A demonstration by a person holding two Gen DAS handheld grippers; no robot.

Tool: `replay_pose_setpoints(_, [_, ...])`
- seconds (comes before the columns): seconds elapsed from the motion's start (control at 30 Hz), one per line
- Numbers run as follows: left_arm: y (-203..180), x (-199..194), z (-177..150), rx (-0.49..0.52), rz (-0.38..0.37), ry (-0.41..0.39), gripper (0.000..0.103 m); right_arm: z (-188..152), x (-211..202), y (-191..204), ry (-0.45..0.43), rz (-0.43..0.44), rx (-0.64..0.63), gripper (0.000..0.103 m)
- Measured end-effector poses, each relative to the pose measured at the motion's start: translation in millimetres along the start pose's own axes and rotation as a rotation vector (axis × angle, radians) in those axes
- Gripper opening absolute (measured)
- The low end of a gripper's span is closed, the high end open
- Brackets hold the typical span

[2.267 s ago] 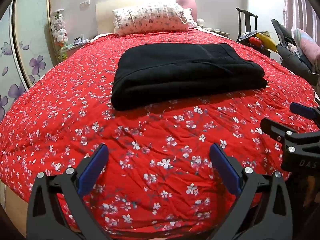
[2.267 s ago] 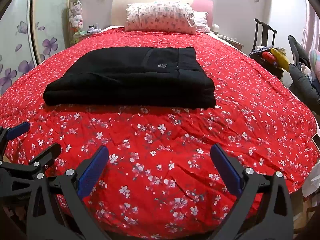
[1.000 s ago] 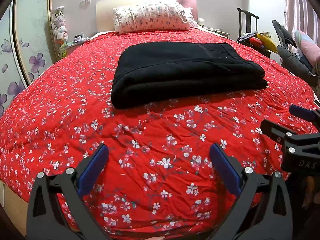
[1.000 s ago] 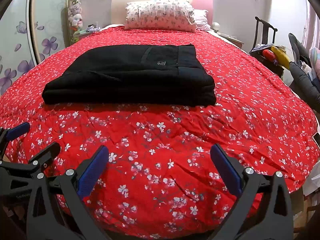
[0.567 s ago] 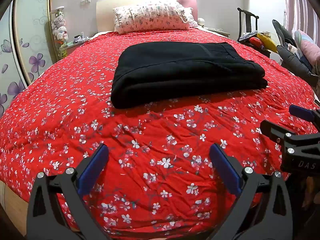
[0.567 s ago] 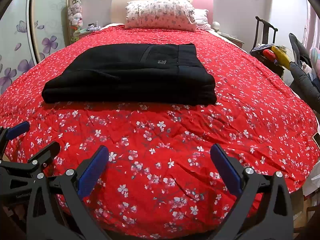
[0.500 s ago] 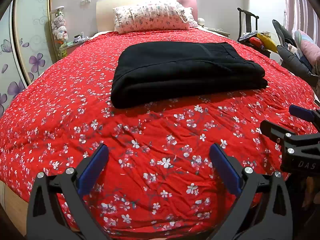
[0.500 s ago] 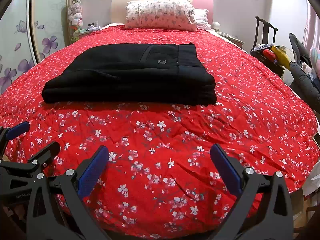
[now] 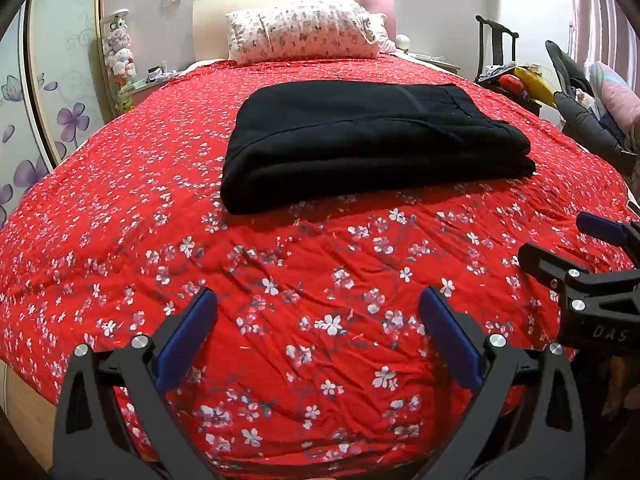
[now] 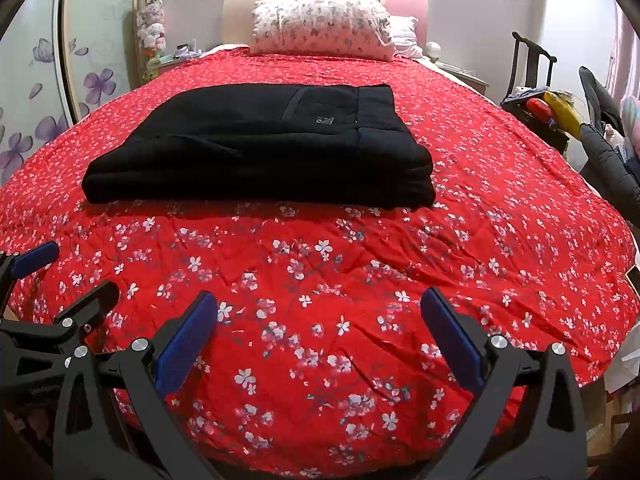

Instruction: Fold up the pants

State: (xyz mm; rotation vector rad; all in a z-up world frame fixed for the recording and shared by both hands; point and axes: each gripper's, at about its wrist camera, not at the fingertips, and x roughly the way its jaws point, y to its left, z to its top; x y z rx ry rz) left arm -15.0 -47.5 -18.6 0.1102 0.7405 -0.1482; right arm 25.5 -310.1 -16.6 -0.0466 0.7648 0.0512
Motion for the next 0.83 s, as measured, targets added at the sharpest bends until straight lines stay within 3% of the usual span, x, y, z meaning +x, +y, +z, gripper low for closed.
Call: replay_pose_setpoints(0.83, [-0.4, -1.1, -5.0, -0.006, -0.001, 0.002, 0.101, 1.5, 5.4, -8.0, 0.01, 0.006, -0.01, 0.102])
